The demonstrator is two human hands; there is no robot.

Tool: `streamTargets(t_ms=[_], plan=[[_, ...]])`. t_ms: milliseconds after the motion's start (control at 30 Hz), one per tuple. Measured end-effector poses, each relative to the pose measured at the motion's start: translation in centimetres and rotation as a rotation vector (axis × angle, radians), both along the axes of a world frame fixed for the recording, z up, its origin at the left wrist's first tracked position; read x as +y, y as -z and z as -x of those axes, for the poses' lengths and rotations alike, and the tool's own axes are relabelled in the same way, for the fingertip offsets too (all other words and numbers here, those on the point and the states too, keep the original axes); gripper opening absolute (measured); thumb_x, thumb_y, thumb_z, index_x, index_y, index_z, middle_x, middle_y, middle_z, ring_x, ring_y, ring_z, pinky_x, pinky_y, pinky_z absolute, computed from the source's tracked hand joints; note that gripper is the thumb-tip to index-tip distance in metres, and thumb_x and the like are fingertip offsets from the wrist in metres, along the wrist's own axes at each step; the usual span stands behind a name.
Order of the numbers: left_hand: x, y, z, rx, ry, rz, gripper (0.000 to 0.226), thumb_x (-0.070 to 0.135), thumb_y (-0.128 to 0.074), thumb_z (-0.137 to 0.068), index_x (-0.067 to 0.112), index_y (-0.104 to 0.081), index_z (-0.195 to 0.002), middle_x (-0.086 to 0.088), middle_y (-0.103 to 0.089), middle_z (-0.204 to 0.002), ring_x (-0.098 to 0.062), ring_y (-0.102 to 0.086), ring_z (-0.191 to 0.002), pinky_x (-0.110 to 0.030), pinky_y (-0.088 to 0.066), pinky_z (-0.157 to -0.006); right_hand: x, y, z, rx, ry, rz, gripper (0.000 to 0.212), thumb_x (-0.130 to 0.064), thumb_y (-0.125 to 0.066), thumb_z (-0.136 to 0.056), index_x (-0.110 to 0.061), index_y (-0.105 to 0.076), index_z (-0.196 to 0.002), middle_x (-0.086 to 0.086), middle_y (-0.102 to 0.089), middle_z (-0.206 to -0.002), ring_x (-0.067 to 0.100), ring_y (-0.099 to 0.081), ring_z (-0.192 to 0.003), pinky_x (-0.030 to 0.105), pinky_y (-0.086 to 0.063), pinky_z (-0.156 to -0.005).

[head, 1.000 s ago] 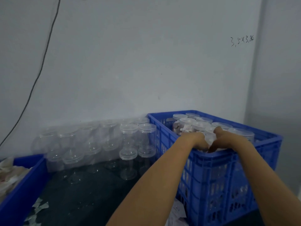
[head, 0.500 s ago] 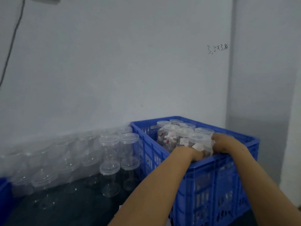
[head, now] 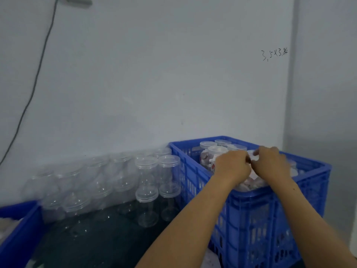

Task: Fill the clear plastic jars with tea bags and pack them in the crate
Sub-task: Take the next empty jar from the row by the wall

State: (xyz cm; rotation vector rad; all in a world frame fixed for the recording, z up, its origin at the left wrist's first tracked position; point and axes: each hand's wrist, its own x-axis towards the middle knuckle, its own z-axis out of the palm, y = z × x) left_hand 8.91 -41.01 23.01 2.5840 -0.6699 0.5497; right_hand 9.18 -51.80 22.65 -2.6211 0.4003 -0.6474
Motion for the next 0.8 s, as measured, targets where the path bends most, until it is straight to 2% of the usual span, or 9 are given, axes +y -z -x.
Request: streamTargets(t_ms=[100, 167, 233, 300, 400, 467, 567, 667, 800], plan=[[4.1, 0.3, 0.6, -0.091, -0.032, 0.478, 0.028, 0.010, -0.048, -0.087, 0.028, -0.069, -0.095, 0.012, -0.070, -0.101, -0.006, -0.060, -0.083, -0.023, -0.046, -0.069, 4.8, -0.9, 1.3, -0.287, -0.254, -0.254, 0.026, -0.010, -0.053, -0.090, -0.011, -0.062, -0.115, 0.015, -0.054, -0.125, 0.030, -0.055, -0.109, 0.037, -0.045, -0.089], [7.5, 1.1, 1.0, -0.088, -0.029, 0.743, 0.030, 0.005, -0.049, -0.084, 0.030, -0.065, -0.086, 0.017, -0.069, -0.092, -0.001, -0.059, -0.077, -0.021, -0.047, -0.069, 8.8, -1.2, 2.2, -0.415, -0.406, -0.468, 0.022, -0.005, -0.053, -0.088, -0.014, -0.064, -0.104, 0.009, -0.061, -0.113, 0.026, -0.059, -0.099, 0.035, -0.048, -0.084], [11.0, 2.4, 1.2, -0.086, -0.090, 0.894, 0.032, -0.001, -0.049, -0.081, 0.026, -0.065, -0.085, 0.016, -0.068, -0.087, -0.003, -0.061, -0.079, -0.022, -0.048, -0.073, 13.1, -0.8, 2.7, -0.483, -0.561, -0.749, 0.023, 0.001, -0.051, -0.086, -0.017, -0.064, -0.091, 0.004, -0.065, -0.099, 0.017, -0.062, -0.086, 0.024, -0.051, -0.073], [14.6, 4.5, 1.1, -0.072, -0.199, 0.991, 0.033, -0.005, -0.048, -0.080, 0.023, -0.065, -0.085, 0.011, -0.068, -0.087, -0.007, -0.061, -0.082, -0.022, -0.048, -0.073, 17.2, 0.4, 2.4, -0.443, -0.659, -0.970, 0.025, 0.004, -0.051, -0.087, -0.017, -0.063, -0.086, 0.003, -0.066, -0.095, 0.013, -0.061, -0.085, 0.020, -0.050, -0.074], [20.0, 8.5, 0.9, -0.026, -0.394, 1.053, 0.025, -0.001, -0.052, -0.086, 0.021, -0.061, -0.090, 0.009, -0.064, -0.089, -0.012, -0.061, -0.087, -0.017, -0.042, -0.064, 22.4, 3.8, 0.7, -0.273, -0.615, -1.238, 0.022, 0.001, -0.052, -0.090, -0.015, -0.066, -0.082, 0.008, -0.065, -0.089, 0.020, -0.059, -0.081, 0.034, -0.050, -0.076], [23.4, 11.2, 0.5, 0.015, -0.507, 1.045, 0.020, 0.002, -0.053, -0.089, 0.019, -0.058, -0.097, 0.006, -0.062, -0.097, -0.016, -0.061, -0.094, -0.018, -0.040, -0.065, 24.5, 6.5, -0.6, -0.157, -0.520, -1.264, 0.023, -0.003, -0.049, -0.092, -0.016, -0.067, -0.086, 0.007, -0.063, -0.085, 0.021, -0.055, -0.079, 0.035, -0.048, -0.075], [27.5, 14.1, -0.8, 0.125, -0.529, 0.986, 0.026, 0.000, -0.055, -0.089, 0.016, -0.054, -0.110, -0.001, -0.062, -0.114, -0.017, -0.058, -0.099, -0.029, -0.048, -0.079, 26.3, 9.6, -2.3, -0.028, -0.533, -1.310, 0.026, -0.001, -0.044, -0.093, -0.017, -0.061, -0.105, 0.001, -0.060, -0.100, 0.013, -0.056, -0.089, 0.033, -0.047, -0.086], [29.6, 15.0, -2.9, 0.200, -0.456, 0.957, 0.045, -0.006, -0.061, -0.084, 0.012, -0.049, -0.124, -0.005, -0.055, -0.129, -0.019, -0.054, -0.109, -0.038, -0.049, -0.093, 27.0, 10.6, -3.8, 0.002, -0.556, -1.288, 0.043, 0.006, -0.041, -0.091, -0.014, -0.052, -0.128, 0.001, -0.052, -0.119, 0.018, -0.051, -0.110, 0.032, -0.043, -0.096], [29.2, 14.6, -6.2, 0.284, -0.315, 0.915, 0.079, 0.001, -0.076, -0.077, 0.012, -0.033, -0.142, -0.002, -0.041, -0.141, -0.013, -0.041, -0.124, -0.030, -0.038, -0.104, 27.6, 11.0, -5.5, 0.002, -0.586, -1.250, 0.049, 0.004, -0.045, -0.091, -0.018, -0.043, -0.135, 0.001, -0.049, -0.120, 0.014, -0.050, -0.102, 0.017, -0.041, -0.068]])
